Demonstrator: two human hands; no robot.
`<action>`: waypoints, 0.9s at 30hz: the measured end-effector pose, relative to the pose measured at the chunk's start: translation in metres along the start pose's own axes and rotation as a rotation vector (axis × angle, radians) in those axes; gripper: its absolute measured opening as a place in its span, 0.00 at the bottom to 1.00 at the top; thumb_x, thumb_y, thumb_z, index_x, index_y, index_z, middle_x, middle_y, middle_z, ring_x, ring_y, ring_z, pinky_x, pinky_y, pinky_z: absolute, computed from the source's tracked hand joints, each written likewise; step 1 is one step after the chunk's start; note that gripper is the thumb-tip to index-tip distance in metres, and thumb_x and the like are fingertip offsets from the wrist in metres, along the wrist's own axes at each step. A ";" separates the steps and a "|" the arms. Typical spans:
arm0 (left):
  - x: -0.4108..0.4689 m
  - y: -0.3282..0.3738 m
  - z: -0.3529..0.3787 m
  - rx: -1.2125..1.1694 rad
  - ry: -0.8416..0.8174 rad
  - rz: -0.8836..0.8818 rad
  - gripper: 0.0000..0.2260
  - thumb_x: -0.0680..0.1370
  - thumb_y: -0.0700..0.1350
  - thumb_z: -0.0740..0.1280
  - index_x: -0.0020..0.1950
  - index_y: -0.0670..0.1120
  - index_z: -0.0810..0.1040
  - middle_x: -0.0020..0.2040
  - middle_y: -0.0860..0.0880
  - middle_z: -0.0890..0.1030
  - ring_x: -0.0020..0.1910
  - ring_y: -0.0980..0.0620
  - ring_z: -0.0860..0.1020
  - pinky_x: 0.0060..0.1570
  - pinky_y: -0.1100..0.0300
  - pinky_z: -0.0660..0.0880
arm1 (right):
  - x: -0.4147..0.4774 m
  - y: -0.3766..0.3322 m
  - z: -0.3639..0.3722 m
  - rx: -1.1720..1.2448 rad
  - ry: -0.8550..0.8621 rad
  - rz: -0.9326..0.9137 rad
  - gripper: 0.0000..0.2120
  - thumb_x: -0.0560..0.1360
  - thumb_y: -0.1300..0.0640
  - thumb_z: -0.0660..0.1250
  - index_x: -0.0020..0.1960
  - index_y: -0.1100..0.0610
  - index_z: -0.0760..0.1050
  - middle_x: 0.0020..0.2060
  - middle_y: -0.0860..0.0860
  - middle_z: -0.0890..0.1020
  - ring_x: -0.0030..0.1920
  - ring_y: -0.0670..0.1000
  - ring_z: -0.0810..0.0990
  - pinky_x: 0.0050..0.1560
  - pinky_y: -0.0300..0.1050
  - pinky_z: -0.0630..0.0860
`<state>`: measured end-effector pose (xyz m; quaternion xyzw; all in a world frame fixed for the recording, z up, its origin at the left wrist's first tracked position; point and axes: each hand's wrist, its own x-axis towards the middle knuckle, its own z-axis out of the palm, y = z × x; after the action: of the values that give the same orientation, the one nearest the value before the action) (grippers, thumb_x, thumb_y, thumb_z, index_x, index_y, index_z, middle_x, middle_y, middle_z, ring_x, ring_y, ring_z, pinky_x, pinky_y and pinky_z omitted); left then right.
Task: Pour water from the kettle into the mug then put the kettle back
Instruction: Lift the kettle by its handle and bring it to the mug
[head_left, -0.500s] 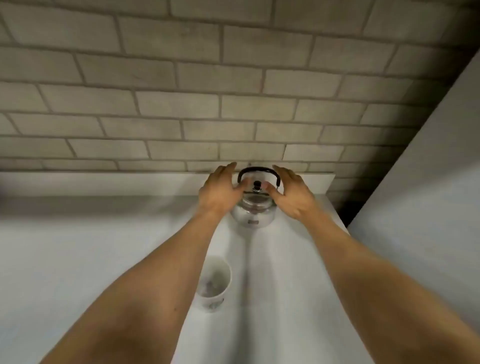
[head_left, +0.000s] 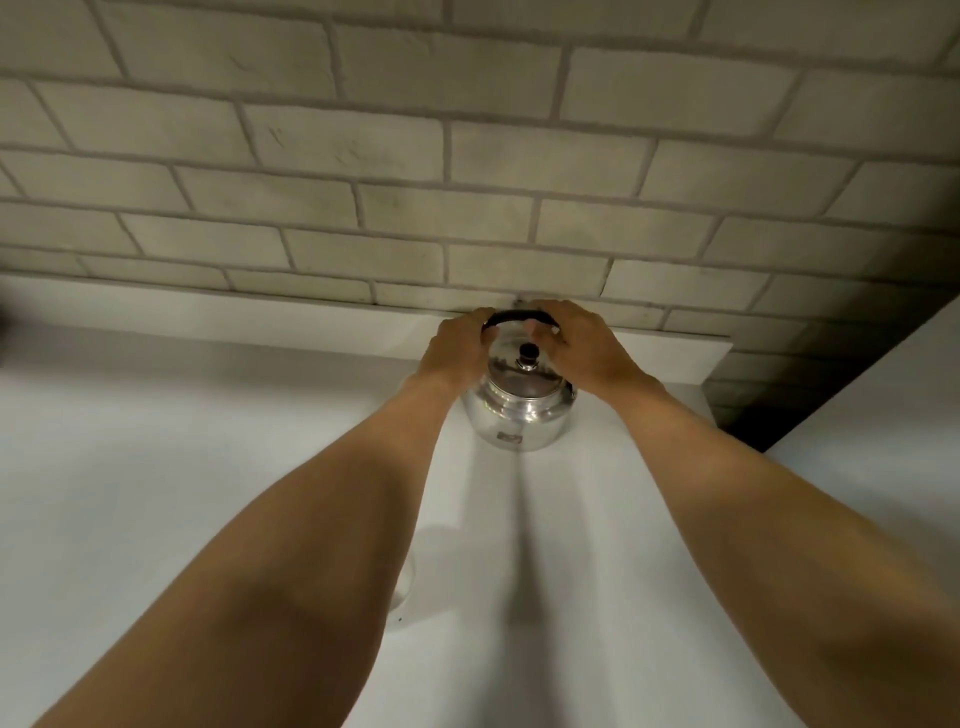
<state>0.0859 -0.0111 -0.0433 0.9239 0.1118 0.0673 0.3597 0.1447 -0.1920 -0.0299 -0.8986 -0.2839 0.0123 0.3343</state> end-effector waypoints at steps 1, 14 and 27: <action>0.001 -0.001 0.002 -0.005 0.021 -0.001 0.13 0.87 0.46 0.60 0.69 0.48 0.79 0.60 0.43 0.84 0.57 0.41 0.82 0.51 0.56 0.72 | 0.003 0.001 0.001 -0.005 0.002 -0.006 0.19 0.84 0.47 0.62 0.72 0.51 0.77 0.64 0.54 0.83 0.64 0.56 0.80 0.64 0.49 0.74; -0.060 0.024 -0.020 -0.077 0.120 0.024 0.18 0.85 0.52 0.65 0.75 0.52 0.74 0.70 0.47 0.79 0.66 0.44 0.79 0.62 0.54 0.76 | -0.027 -0.026 -0.019 0.078 0.138 -0.004 0.06 0.79 0.41 0.69 0.48 0.42 0.81 0.36 0.34 0.83 0.41 0.34 0.80 0.40 0.30 0.70; -0.247 0.041 0.008 -0.132 0.247 0.223 0.34 0.79 0.66 0.66 0.82 0.59 0.57 0.81 0.57 0.57 0.78 0.49 0.63 0.57 0.57 0.73 | -0.127 -0.095 -0.074 -0.018 0.222 -0.037 0.20 0.75 0.33 0.68 0.48 0.49 0.85 0.39 0.42 0.86 0.43 0.42 0.83 0.42 0.41 0.75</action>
<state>-0.1449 -0.1090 -0.0324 0.8896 0.0473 0.2272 0.3935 0.0063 -0.2431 0.0642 -0.8920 -0.2618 -0.0959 0.3557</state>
